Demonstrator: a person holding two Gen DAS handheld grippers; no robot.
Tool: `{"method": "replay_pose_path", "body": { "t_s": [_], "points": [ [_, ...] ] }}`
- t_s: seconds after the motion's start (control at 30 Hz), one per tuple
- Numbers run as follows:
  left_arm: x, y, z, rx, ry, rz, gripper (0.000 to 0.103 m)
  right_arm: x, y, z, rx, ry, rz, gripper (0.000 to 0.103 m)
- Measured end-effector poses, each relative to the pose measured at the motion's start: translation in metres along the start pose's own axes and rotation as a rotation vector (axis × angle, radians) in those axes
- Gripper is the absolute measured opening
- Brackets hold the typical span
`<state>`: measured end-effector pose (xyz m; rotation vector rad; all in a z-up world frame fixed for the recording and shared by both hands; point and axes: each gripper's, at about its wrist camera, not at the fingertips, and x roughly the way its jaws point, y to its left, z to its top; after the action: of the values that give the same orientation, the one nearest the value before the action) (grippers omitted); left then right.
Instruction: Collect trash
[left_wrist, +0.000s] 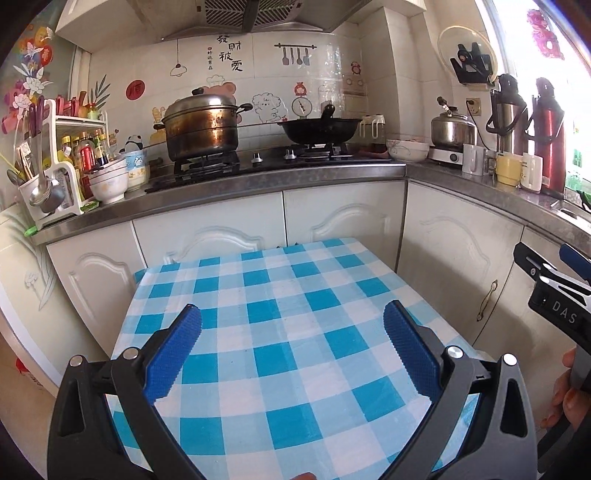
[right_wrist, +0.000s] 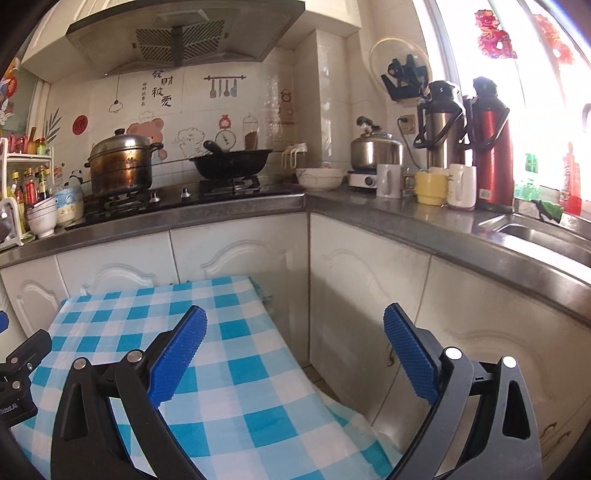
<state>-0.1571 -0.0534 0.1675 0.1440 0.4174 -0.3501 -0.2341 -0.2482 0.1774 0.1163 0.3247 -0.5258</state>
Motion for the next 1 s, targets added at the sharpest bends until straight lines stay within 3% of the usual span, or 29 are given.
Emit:
{"method": "replay_pose_path", "body": {
  "t_s": [0.2,0.73,1.0],
  "points": [
    [-0.026,-0.005,0.022,-0.024,-0.064,-0.031,0.099,-0.039,-0.013,0.026,-0.013,-0.103,-0.063,0.098],
    [-0.101,0.005,0.059,-0.073,-0.253,0.018,0.099,-0.138,-0.015,0.08,0.024,-0.305,-0.011,0.098],
    [-0.123,0.015,0.065,-0.089,-0.309,0.038,0.099,-0.163,-0.008,0.086,0.006,-0.39,-0.051,0.098]
  ]
}}
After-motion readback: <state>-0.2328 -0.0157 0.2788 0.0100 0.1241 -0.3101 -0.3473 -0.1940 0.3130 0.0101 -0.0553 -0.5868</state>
